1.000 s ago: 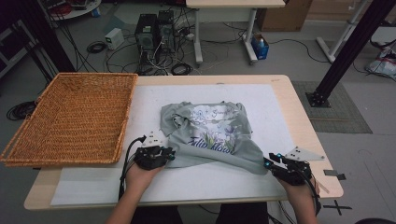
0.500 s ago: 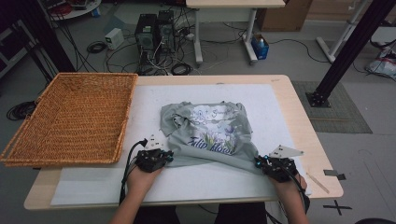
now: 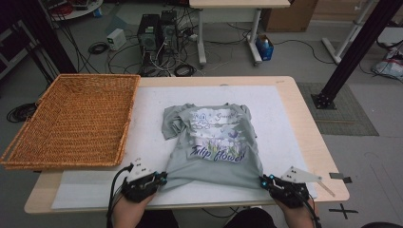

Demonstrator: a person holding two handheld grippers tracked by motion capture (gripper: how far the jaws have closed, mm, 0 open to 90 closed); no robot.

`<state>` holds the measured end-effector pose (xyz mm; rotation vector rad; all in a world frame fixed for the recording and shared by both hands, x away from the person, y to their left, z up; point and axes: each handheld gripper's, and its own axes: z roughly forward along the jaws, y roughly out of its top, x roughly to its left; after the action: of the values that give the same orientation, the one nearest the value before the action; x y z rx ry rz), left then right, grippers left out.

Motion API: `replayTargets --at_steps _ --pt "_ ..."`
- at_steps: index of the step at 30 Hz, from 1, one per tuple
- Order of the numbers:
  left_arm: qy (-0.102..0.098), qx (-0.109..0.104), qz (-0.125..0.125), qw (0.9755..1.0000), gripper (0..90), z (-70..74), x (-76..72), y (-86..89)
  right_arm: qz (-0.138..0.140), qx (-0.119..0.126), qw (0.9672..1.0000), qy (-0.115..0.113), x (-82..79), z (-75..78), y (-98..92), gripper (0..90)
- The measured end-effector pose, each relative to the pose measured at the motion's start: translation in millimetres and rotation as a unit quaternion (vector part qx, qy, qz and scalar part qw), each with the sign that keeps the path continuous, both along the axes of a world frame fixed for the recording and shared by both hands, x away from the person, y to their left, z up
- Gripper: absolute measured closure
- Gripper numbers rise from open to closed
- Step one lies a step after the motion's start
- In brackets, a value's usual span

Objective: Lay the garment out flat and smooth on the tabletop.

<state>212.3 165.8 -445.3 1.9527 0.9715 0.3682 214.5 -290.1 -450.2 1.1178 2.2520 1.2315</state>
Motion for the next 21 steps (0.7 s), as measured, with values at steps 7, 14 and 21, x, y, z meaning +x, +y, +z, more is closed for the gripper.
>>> replayTargets --at_steps 7,14,21 --pt "-0.011 -0.007 0.006 0.9999 86.6 7.8 -46.9 6.5 0.002 0.009 0.9998 -0.019 -44.0 22.2 -9.8 85.0" --pt "-0.016 -0.014 0.036 0.9991 66.3 0.0 -25.6 1.0 -0.018 0.006 0.9997 -0.015 -30.9 8.7 -16.5 66.4" --pt "-0.010 -0.019 0.042 0.9989 58.9 3.6 37.7 -4.5 -0.030 -0.005 0.9989 -0.036 28.4 22.5 -18.8 66.0"
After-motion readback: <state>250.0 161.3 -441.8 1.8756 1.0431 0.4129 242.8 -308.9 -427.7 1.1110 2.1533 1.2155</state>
